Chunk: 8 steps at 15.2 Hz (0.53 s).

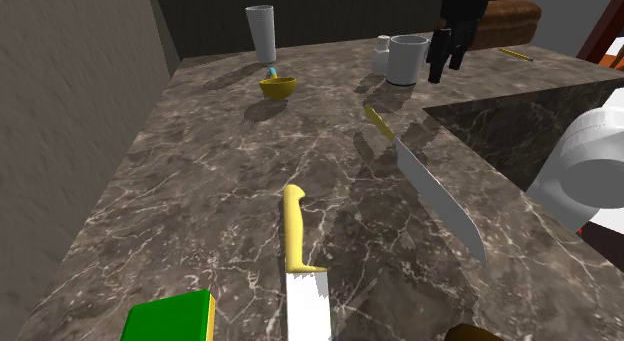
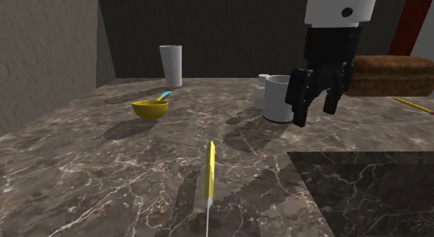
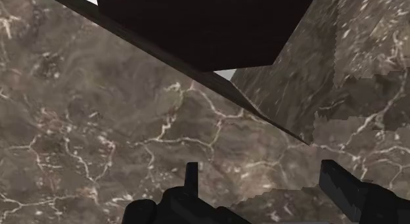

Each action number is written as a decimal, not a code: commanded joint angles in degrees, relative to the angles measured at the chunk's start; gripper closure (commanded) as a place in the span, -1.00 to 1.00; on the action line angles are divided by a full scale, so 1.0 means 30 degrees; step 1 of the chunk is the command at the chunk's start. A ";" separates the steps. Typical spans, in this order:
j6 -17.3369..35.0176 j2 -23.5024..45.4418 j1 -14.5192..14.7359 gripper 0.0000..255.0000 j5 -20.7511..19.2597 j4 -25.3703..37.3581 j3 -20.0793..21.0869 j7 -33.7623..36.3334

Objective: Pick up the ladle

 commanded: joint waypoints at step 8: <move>0.1829 0.4523 -0.0167 -1.00 0.1769 0.2816 0.1788 0.3629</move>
